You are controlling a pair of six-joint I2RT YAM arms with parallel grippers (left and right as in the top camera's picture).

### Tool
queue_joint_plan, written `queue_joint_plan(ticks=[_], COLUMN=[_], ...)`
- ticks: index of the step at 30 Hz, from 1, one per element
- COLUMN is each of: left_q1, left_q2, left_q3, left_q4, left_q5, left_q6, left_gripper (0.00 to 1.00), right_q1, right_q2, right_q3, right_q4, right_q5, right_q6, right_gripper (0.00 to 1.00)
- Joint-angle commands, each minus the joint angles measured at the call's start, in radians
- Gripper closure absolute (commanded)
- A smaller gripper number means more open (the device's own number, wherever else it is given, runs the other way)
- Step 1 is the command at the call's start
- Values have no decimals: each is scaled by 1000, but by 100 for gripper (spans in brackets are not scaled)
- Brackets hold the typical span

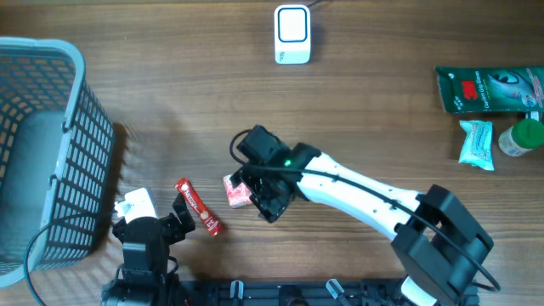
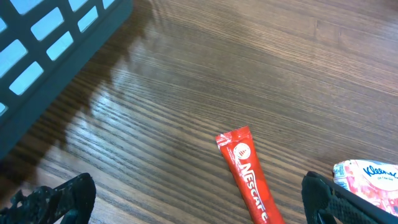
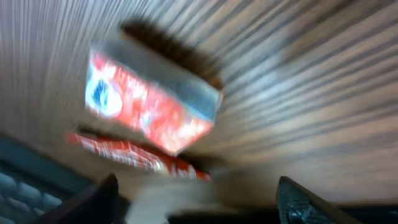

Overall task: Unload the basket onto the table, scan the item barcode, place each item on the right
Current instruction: 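Reach the right gripper to the pink tissue pack and grasp it, then hold the tissue pack under the white scanner with the right gripper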

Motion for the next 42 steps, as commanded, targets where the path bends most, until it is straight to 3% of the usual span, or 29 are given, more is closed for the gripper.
queue_joint_plan(ticks=[1, 10, 17, 19, 20, 21, 23, 25, 26, 28, 30, 31, 32, 33, 36, 42], left_q1=[-5, -5, -5, -5, -5, -5, -5, -5, -5, -5, -5, -5, -5, -5, -5, -5], left_q2=[-5, -5, -5, -5, -5, -5, -5, -5, -5, -5, -5, -5, -5, -5, -5, -5], left_q3=[0, 0, 0, 0, 0, 0, 0, 0, 0, 0, 0, 0, 0, 0, 0, 0], left_q4=[2, 2, 2, 2, 2, 2, 2, 2, 2, 2, 2, 2, 2, 2, 2, 2], left_q5=[9, 9, 9, 9, 9, 9, 9, 9, 9, 9, 9, 9, 9, 9, 9, 9], left_q6=[-2, -2, -2, -2, -2, -2, -2, -2, -2, -2, -2, -2, -2, -2, -2, -2], left_gripper=[0, 0, 0, 0, 0, 0, 0, 0, 0, 0, 0, 0, 0, 0, 0, 0], right_q1=[5, 6, 7, 6, 6, 6, 6, -23, -53, -165, -327, -382, -422, -448, -518, -549], right_q2=[3, 12, 121, 145, 150, 150, 150, 131, 112, 58, 41, 43, 43, 43, 39, 39], right_q3=[-59, -62, -62, -62, -62, -62, -62, -62, -62, -61, -61, -62, -62, -62, -62, -62], right_q4=[53, 108, 182, 180, 171, 158, 156, 153, 155, 155, 148, 122, 99, 93, 56, -62], right_q5=[156, 159, 19, 21, 56, 100, 161, 56, -38, -293, -784, -992, -1125, -1221, -1284, -1284], right_q6=[195, 220, 217, 218, 216, 189, 109, 40, -26, -330, -854, -983, -1012, -1009, -818, -605], right_gripper=[22, 26, 30, 44, 63, 90, 96, 96, 96, 96, 70, 84, 86, 96, 96, 96])
